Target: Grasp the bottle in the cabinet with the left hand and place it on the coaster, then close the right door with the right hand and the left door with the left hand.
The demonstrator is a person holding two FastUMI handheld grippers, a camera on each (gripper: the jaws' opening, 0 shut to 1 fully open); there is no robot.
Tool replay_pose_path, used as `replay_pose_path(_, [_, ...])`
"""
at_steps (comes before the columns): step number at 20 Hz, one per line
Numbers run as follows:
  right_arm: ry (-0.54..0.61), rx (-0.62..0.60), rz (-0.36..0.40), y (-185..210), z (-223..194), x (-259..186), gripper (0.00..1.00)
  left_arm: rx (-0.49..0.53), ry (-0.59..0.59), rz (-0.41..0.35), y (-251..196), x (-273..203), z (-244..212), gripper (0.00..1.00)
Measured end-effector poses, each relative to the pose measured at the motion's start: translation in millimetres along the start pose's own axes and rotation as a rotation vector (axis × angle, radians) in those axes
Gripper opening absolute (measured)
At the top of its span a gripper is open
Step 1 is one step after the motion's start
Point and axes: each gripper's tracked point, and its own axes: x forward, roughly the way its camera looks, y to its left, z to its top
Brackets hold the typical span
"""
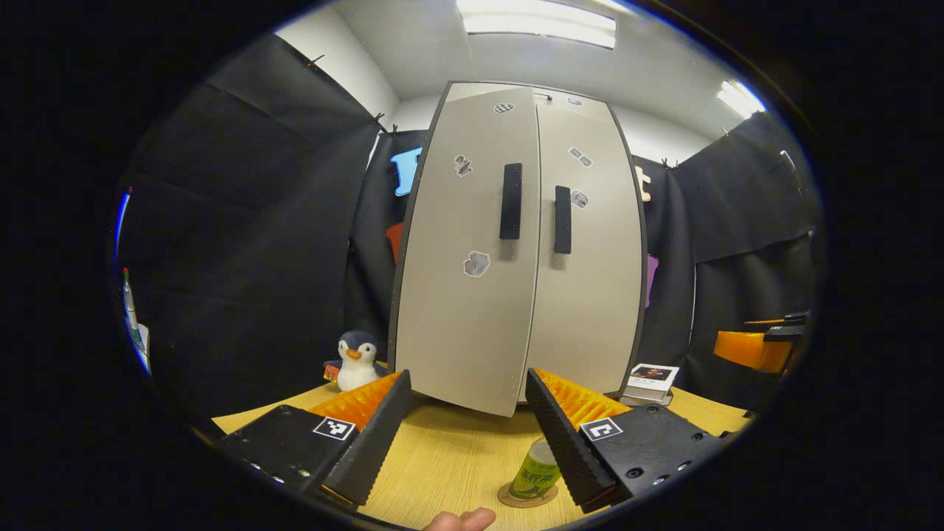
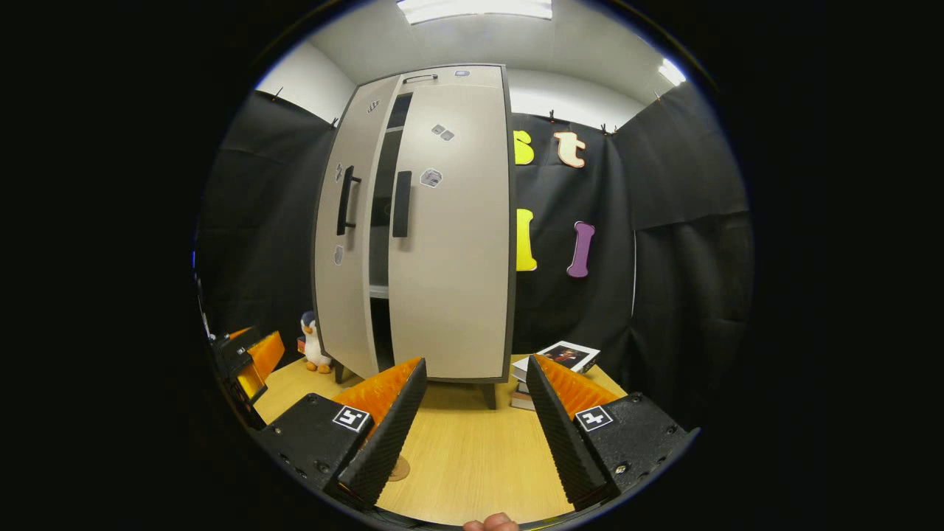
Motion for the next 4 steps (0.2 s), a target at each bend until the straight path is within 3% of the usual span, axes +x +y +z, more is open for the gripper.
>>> replay_pose_path(3, [-0.003,0.006,0.02,8.0,1.0,2.1,0.83,0.018,-0.012,0.012,2.4,-0.3,4.7,1.0])
replay_pose_path(4, [-0.002,0.002,0.023,9.9,1.1,2.9,0.83,0.023,-0.015,0.012,1.4,-0.7,5.3,0.9])
